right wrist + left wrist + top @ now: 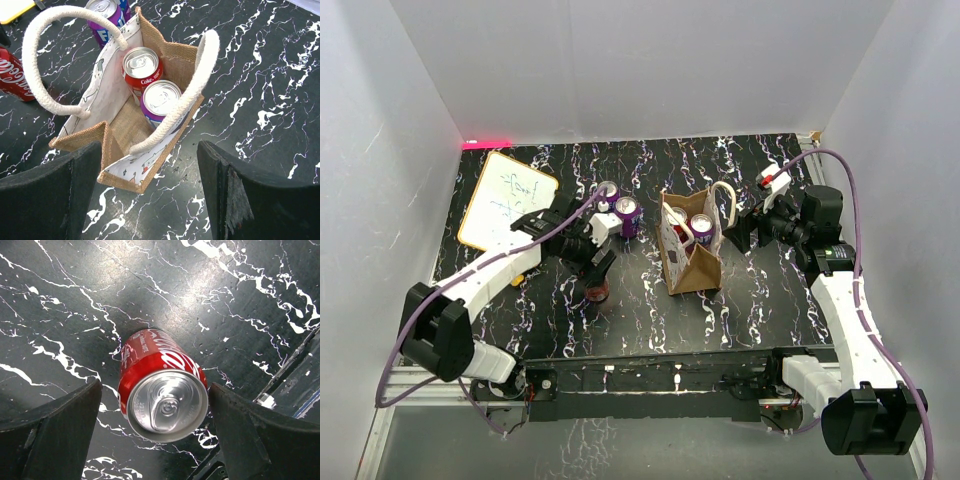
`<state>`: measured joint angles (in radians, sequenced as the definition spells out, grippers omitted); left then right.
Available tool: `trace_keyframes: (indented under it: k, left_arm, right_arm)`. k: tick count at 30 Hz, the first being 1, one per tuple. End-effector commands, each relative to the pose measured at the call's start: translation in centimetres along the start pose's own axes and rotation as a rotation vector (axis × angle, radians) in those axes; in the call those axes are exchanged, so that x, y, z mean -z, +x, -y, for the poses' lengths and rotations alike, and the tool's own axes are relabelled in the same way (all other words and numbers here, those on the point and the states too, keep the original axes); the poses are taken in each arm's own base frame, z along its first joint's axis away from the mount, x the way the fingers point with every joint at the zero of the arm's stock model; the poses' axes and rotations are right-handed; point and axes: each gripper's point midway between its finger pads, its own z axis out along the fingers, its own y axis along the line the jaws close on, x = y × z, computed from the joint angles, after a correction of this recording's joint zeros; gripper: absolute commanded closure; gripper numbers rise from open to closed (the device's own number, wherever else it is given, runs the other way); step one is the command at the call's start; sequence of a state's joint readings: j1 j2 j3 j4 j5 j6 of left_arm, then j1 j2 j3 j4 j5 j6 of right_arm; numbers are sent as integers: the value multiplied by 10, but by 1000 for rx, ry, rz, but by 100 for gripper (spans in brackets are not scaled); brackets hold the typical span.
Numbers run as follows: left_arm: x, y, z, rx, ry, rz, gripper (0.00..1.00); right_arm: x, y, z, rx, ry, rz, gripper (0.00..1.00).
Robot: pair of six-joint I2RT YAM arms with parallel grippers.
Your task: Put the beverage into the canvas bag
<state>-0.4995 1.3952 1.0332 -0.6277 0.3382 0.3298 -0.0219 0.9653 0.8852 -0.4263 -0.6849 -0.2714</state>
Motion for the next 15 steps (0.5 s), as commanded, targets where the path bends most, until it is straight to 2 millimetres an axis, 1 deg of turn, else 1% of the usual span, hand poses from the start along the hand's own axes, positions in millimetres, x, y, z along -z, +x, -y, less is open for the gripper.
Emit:
trace_keyframes:
  k: [1, 6, 9, 11, 13, 15]
  left_arm:
    - [-9, 3, 1, 2, 12, -19, 16]
    - [-12, 1, 1, 3, 18, -26, 24]
    - [-10, -2, 1, -3, 19, -16, 33]
    - [-8, -4, 3, -12, 24, -8, 44]
    - [-4, -8, 4, -25, 29, 6, 59]
    - [1, -13, 6, -41, 35, 22, 76]
  right_arm:
    - [4, -16, -1, 48, 0, 58, 20]
    - [4, -15, -1, 48, 3, 57, 20]
    - [4, -15, -1, 49, 2, 57, 20]
    - [3, -14, -1, 48, 0, 56, 20]
    - [3, -14, -1, 49, 0, 57, 20]
    - [3, -14, -1, 49, 0, 58, 20]
